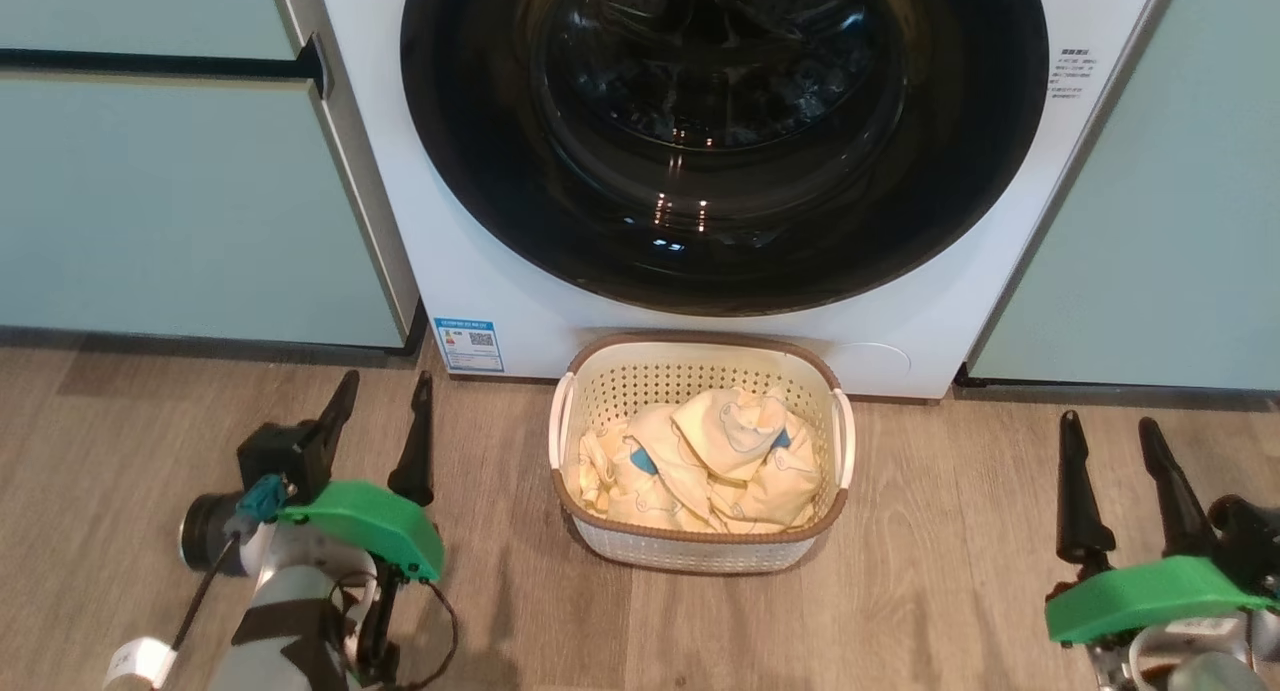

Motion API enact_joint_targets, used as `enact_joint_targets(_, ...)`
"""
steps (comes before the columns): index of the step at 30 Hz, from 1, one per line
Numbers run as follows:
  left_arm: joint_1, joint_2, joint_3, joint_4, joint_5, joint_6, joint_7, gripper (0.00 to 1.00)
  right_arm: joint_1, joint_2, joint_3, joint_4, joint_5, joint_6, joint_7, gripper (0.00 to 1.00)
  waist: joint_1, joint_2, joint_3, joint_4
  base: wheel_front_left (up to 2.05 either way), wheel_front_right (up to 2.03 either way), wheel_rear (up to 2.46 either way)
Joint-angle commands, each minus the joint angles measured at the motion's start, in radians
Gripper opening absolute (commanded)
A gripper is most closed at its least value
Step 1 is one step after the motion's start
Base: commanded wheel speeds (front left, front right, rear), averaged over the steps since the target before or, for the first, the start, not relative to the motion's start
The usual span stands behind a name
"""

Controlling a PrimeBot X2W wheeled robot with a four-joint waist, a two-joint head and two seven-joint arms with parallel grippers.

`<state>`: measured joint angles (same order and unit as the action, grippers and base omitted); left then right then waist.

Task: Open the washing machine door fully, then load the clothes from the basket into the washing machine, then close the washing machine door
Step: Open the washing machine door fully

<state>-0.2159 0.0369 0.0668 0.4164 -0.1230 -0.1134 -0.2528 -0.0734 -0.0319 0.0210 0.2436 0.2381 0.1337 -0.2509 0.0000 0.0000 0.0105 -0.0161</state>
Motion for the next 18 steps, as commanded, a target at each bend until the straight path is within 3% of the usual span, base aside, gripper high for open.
enact_joint_targets(1, -0.056, 0.013, 0.031, -0.031, 0.003, -0.008, -0.009, 1.0, -0.053, -0.018, 0.024, -0.028, 0.01, -0.003, -0.011, 1.0, 0.0, 0.0, 0.001, 0.0, 0.61, 0.61, -1.22)
enact_joint_targets(18, -0.057, 0.013, 0.027, -0.016, 0.011, -0.013, -0.009, 1.0, -0.056, -0.018, 0.024, -0.023, 0.014, -0.003, -0.011, 1.0, 0.0, 0.0, -0.002, -0.003, 1.1, 1.1, -2.21)
